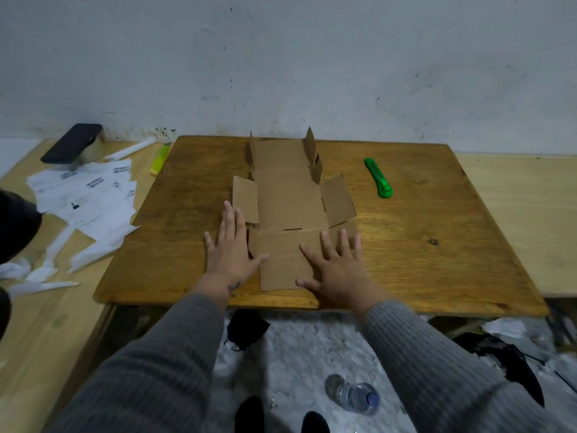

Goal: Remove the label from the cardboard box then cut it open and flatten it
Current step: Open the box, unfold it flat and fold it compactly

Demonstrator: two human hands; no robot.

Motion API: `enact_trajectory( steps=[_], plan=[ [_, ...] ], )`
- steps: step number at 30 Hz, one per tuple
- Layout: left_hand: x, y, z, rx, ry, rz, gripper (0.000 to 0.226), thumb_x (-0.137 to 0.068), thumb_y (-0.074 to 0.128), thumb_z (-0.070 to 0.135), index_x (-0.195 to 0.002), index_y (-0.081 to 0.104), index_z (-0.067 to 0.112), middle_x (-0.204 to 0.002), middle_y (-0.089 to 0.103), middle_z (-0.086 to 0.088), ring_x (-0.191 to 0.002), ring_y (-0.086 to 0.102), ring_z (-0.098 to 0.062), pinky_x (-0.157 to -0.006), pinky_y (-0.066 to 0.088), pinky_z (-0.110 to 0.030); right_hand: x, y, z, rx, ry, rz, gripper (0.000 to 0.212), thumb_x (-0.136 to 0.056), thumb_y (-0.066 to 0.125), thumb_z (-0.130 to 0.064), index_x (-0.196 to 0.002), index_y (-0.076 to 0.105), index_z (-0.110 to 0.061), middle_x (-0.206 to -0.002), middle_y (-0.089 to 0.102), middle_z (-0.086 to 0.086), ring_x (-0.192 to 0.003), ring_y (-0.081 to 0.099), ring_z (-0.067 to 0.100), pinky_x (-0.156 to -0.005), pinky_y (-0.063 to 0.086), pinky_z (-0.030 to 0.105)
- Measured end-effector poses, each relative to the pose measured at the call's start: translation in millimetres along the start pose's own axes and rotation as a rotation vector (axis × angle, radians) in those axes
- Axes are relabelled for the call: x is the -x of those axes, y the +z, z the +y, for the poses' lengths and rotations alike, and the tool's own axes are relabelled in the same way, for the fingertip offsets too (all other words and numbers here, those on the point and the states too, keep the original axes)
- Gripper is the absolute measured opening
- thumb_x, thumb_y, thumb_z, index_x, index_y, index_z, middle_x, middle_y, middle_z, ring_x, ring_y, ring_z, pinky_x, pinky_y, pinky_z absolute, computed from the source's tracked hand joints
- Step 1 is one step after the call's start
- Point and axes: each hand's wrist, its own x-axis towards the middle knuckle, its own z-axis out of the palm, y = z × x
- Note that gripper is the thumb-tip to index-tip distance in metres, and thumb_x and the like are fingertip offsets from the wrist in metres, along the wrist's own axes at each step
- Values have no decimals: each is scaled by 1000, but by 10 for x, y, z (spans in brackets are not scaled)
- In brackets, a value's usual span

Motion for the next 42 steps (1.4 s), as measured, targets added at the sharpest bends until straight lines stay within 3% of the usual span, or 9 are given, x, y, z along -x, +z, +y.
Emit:
enact_trajectory(
  steps=[5, 10, 13, 17, 19, 21, 26, 35, 42],
  plan=[
    [-45, 82, -34, 370, -117, 140, 115, -86, 65, 43, -146, -30, 18, -163, -4, -5, -149, 8, -22, -119, 5, -51, -78, 35, -105, -146, 15, -36, 80, -79, 22, -82, -146, -6, -49, -160, -16, 5, -142, -17, 45, -110, -8, 67],
    [-162, 106, -118, 375, -69, 121, 106, -91, 59, 43, -147, -28, 19, -163, 6, -4, -148, 14, -19, -120, 1, -46, -181, -119, -291, -242, 53, 186, 64, -80, 30, -78, -134, 41, -45, -150, 31, 8, -145, 9, 32, -111, -14, 61],
    [-163, 125, -181, 355, -34, 105, 104, -91, 55, 49, -147, -27, 19, -162, 7, -6, -148, 13, -19, -119, 0, -46, -335, -313, -365, -280, 115, 258, 44, -88, 40, -63, -121, 54, -38, -136, 48, 1, -135, 32, 24, -115, 3, 55],
    [-140, 121, -248, 322, 12, 5, 115, -84, 57, 61, -145, -32, 19, -163, 1, -4, -149, 6, -16, -118, -5, -48, -626, -697, -527, -650, 118, 248, 41, -94, 49, -41, -134, 46, -29, -124, 61, 2, -118, 54, 22, -96, 41, 37],
    [-134, 118, -275, 290, 30, -29, 119, -81, 58, 64, -144, -33, 19, -162, -7, -1, -149, 0, -14, -117, -8, -50, -786, -878, -627, -910, 135, 117, 50, -97, 44, -43, -142, 36, -26, -132, 57, 9, -121, 53, 27, -94, 43, 36],
    [-140, 119, -291, 237, 30, -44, 119, -81, 59, 63, -144, -32, 17, -160, -17, 2, -149, -6, -12, -117, -9, -52, -926, -970, -728, -1050, 175, 35, 54, -98, 41, -44, -146, 30, -23, -144, 45, 12, -131, 44, 30, -104, 39, 41],
    [-190, 87, -278, 149, 46, -83, 118, -82, 59, 62, -143, -31, 16, -156, -28, 5, -145, -19, -10, -116, -11, -55, -1068, -972, -933, -1198, 213, 23, 63, -93, 51, -43, -149, 24, -29, -152, 35, 8, -137, 36, 30, -110, 35, 42],
    [-238, -37, -234, -4, 164, -129, 106, -87, 52, 60, -146, -28, 22, -157, -28, 2, -146, -21, -14, -116, -6, -60, -1121, -859, -678, -1016, 343, 166, 71, -85, 65, -40, -146, 29, -36, -147, 39, 12, -129, 43, 32, -99, 47, 46],
    [-259, -15, -57, 251, 222, -164, 113, -91, 58, 44, -130, -47, 31, -162, -10, 4, -148, -8, -10, -118, -10, -50, -1025, -600, -367, -537, 469, 200, 69, -85, 53, -58, -146, 26, -38, -144, 38, 11, -132, 35, 30, -104, 32, 47]
  ],
)
